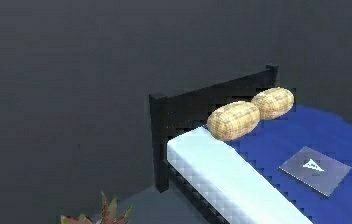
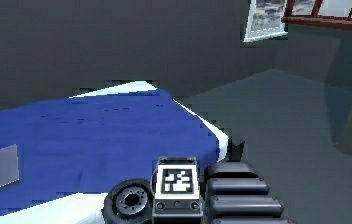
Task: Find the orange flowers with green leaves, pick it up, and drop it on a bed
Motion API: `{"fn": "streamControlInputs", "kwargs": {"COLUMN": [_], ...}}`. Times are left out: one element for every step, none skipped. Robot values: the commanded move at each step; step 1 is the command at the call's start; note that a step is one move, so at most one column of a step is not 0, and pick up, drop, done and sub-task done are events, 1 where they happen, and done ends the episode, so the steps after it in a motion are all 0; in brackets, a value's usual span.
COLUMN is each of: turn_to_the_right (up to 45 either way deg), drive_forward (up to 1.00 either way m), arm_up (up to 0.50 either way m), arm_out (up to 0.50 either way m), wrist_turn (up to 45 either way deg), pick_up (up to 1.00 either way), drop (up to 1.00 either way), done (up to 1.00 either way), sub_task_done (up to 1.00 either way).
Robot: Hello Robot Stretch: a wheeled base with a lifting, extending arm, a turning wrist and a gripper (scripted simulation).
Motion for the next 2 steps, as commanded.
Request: {"fn": "streamControlInputs", "kwargs": {"turn_to_the_right": [0.0,21.0], "drive_forward": [0.05,0.0], "arm_up": [0.0,0.0], "arm_out": [0.0,0.0], "wrist_turn": [0.0,0.0], "pick_up": [0.0,0.0], "drop": [0.0,0.0], "done": [0.0,0.0], "sub_task_done": [0.0,0.0]}}
